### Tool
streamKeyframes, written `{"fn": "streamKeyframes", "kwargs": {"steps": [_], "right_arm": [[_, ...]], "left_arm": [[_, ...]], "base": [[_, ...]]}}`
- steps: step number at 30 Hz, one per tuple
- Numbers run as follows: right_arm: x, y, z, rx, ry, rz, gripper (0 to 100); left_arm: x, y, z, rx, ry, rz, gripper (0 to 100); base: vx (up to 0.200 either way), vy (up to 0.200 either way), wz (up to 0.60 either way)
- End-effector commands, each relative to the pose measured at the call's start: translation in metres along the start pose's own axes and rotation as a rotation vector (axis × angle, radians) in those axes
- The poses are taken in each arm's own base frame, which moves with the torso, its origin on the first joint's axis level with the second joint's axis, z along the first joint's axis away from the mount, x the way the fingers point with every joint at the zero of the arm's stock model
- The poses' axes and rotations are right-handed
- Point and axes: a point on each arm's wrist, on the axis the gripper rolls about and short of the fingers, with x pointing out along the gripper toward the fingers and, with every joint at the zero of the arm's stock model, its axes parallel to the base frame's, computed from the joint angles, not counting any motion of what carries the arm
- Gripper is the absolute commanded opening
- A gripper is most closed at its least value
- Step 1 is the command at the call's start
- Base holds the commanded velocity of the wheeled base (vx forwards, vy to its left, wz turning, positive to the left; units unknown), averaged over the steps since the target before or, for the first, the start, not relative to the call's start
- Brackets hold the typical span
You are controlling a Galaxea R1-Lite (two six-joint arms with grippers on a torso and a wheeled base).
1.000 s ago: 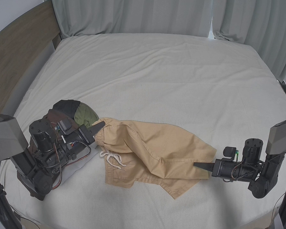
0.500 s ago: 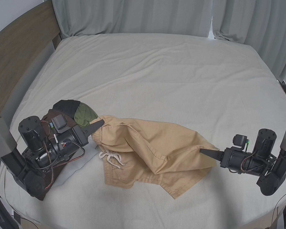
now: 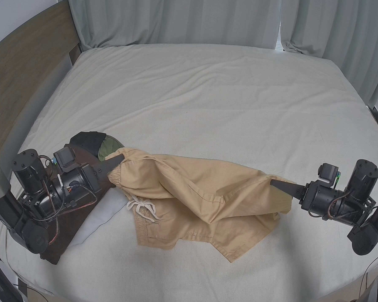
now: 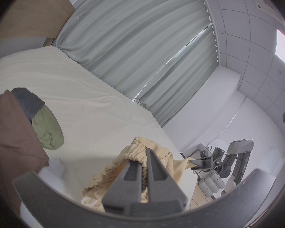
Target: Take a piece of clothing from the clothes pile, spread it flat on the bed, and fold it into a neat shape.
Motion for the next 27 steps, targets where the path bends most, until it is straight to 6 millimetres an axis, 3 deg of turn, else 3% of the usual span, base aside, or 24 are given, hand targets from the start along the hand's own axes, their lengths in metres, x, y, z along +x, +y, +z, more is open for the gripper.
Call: {"fn": "streamKeyframes", "kwargs": {"steps": [1, 27], "right_arm": [[-0.004, 0.010, 0.011, -0.021, -0.043, 0.027, 0], [-0.013, 0.003, 0.037, -0.035, -0.149, 0.000, 0]], "left_arm": [[-0.007, 0.006, 0.007, 0.026, -0.018, 0.013, 0], [-0.010, 0.011, 0.014, 0.057, -0.032, 0.019, 0]], "base": [[0.000, 0.000, 0.00], [0.000, 0.000, 0.00]]}}
